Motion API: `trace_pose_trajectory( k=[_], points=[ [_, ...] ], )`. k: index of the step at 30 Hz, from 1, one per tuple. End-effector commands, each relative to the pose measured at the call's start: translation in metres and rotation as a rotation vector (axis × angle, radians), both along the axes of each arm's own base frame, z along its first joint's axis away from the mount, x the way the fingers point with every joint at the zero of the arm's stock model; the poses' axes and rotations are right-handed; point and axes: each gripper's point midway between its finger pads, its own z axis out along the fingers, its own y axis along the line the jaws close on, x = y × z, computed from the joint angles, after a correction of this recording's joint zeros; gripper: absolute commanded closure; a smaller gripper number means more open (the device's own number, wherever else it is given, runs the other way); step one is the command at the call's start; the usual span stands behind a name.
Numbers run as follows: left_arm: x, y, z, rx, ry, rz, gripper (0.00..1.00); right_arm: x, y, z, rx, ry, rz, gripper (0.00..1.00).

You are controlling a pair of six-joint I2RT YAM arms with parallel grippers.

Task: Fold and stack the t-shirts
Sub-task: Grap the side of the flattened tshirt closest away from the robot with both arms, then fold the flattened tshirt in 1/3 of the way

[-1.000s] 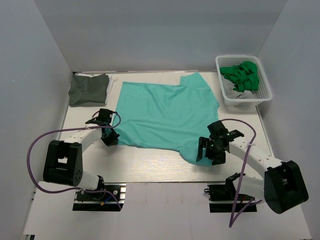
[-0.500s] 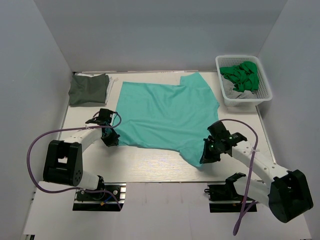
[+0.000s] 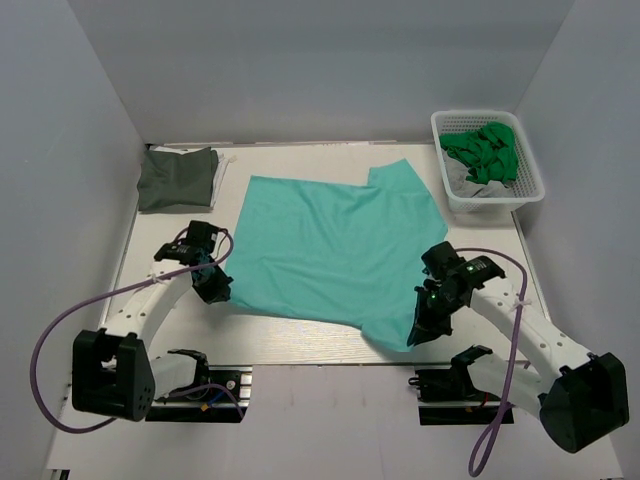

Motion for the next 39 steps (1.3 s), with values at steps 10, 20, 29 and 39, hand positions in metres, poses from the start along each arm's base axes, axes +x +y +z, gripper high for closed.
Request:
trace_pose_trajectory(
  k=[10, 20, 29, 39],
  points=[
    [-0.003, -0.010, -0.002, -0.051, 0.028, 0.002, 1.00, 0.024, 0.009, 0.006, -0.004, 0.003, -0.057, 1.00],
    [0.060, -0.018, 0.029, -0.061, -0.051, -0.039, 1.00, 0.089, 0.016, 0.023, 0.072, -0.079, -0.149, 1.00],
    [0.116, -0.016, 0.035, -0.005, -0.068, -0.041, 1.00, 0.151, -0.010, 0.034, 0.051, -0.166, -0.248, 1.00],
    [0.184, -0.021, 0.041, 0.026, -0.136, -0.059, 1.00, 0.203, -0.032, 0.029, 0.074, -0.184, -0.318, 1.00]
  ],
)
